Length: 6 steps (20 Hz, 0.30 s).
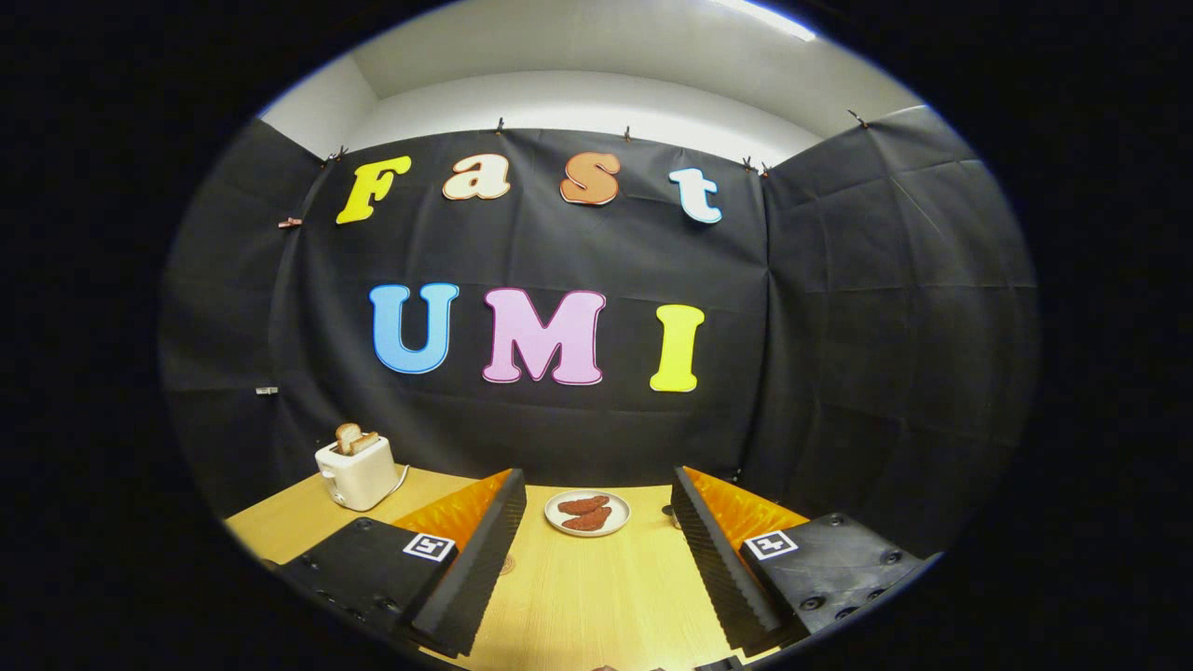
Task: Take the bottle from table, then pour the juice into the cup, finally place the bottle on the coaster
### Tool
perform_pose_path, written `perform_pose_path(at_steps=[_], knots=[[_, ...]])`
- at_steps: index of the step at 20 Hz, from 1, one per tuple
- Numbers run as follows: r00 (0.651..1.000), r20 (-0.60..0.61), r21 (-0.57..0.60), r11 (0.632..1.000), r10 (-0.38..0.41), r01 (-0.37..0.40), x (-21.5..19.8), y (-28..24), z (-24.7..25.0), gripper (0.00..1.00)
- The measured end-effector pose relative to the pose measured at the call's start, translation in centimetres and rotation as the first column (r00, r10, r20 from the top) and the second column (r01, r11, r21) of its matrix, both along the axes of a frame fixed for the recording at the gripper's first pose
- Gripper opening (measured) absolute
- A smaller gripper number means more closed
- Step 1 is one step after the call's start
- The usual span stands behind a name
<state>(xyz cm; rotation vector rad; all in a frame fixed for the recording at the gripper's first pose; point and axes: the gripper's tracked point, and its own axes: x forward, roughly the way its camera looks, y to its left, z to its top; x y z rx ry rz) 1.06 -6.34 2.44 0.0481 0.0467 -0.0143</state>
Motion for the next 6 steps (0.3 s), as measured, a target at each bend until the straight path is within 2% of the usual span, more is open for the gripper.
perform_pose_path(at_steps=[6], knots=[[1.0,-0.002,-0.033,0.999,0.024,-0.024,-1.22,0.73,-0.36,0.96]])
